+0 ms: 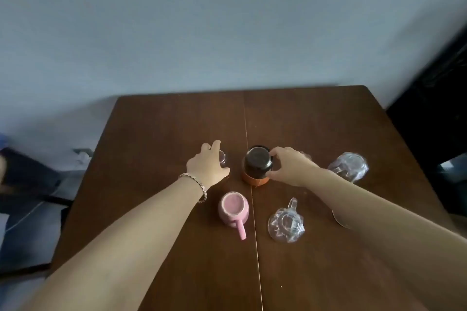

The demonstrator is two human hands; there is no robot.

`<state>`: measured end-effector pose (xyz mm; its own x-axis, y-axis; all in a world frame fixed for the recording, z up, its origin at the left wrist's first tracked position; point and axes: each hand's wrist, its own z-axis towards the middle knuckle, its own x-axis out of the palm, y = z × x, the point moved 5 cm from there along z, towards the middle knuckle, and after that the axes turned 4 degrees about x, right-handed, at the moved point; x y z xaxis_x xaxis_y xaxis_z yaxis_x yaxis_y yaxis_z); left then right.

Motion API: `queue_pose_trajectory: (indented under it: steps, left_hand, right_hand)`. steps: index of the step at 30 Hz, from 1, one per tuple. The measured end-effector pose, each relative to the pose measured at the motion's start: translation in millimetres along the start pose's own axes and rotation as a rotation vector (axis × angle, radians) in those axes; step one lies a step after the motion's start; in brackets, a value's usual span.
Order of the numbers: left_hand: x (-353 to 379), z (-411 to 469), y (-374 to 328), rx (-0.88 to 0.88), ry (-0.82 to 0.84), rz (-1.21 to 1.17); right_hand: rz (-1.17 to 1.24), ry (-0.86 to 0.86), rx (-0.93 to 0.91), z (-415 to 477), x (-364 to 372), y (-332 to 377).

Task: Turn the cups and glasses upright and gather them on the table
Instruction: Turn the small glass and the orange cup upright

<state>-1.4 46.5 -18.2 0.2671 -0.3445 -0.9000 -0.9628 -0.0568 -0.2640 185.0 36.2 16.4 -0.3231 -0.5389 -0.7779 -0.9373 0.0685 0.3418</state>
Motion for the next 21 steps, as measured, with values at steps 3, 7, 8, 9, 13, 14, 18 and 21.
queue_pose_trajectory:
  steps: [3, 7, 8, 9, 13, 14, 18, 21]
  left_hand:
    - [8, 22, 1, -0.080, 0.040, 0.061]
    - [18, 40, 6, -0.113, 0.057, 0.079]
    - [18, 41, 8, -0.109, 0.041, 0.068]
    - [17, 39, 10, -0.104, 0.032, 0.056]
    - [7, 22, 32, -0.127, -0.039, -0.068]
    - [5, 18, 39, -0.131, -0.052, -0.090]
    - [-3, 9, 57, -0.117, -0.090, -0.091]
    - [-7, 8, 66, -0.165, -0.132, -0.207]
  right_hand:
    - [0.022, 0.016, 0.018, 20, 7, -1]
    - [-0.045, -0.008, 0.031, 44, 14, 4]
    - [-0.067, -0.034, 0.044, 49, 11, 9]
    - [-0.080, -0.050, 0.069, 55, 9, 13]
    - [-0.113, 0.050, 0.230, 84, 5, 28]
    - [-0.111, 0.118, 0.264, 88, 3, 32]
    - [-0.157, 0.418, 0.371, 94, -1, 45]
    - [-0.078, 0.548, 0.461, 94, 5, 47]
